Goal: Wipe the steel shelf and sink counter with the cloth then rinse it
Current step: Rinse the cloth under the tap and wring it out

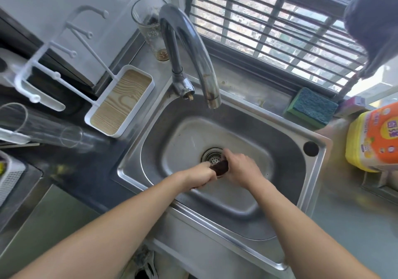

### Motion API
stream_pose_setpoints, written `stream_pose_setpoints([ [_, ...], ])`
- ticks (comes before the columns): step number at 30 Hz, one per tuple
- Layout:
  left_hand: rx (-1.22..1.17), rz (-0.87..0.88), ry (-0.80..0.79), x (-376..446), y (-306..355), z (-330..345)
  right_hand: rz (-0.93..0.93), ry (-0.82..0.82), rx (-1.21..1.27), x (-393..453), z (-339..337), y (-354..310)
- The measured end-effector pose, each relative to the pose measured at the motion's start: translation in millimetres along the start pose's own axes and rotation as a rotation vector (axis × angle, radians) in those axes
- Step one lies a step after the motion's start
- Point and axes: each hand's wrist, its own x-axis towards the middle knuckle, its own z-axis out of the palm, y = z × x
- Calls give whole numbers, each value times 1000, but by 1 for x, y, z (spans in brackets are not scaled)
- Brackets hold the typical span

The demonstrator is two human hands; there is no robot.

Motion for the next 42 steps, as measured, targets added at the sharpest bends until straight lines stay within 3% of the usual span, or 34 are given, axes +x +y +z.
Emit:
stream_pose_setpoints([
  [2, 165, 59, 238, 8, -2, -2, 26, -105, 214, 2, -6, -2],
  [4, 169, 98, 440, 13, -5, -6, 84, -159, 397, 4, -15, -3],
  [7, 116, 73, 668, 14, -2, -7, 167, -87, 639, 3, -24, -4],
  [9, -52, 17, 732, 10, 4, -3, 222, -2, 777, -2, -26, -6],
  [11, -444, -23, 613, 4, 13, -2, 257, 64, 893, -7, -25, -10],
  [13, -838, 15, 320, -5, 19, 2, 250, 108, 963, -14, -23, -16],
  [15, -933, 123, 223, -7, 20, 7, 236, 135, 994, -22, -22, -22],
  [20, -940, 287, 277, -10, 5, 10, 338, 289, 1132, -40, -21, -34],
  [25, -940, 165, 373, -25, -7, 9, 529, 513, 1296, -52, -26, -53],
  [26, -852, 135, 394, -25, -8, 9, 523, 514, 1341, -54, -29, -57],
  [29, -292, 102, 526, -31, -8, 5, 468, 489, 1433, -58, -36, -63],
  [34, -57, 435, 499, -47, 13, 1, 339, 368, 1424, -57, -46, -62],
  [37, -126, 584, 277, -47, 19, 2, 330, 299, 1383, -53, -50, -63],
  [42, -394, 536, 579, -41, 22, -4, 388, 390, 1332, -53, -58, -54],
])
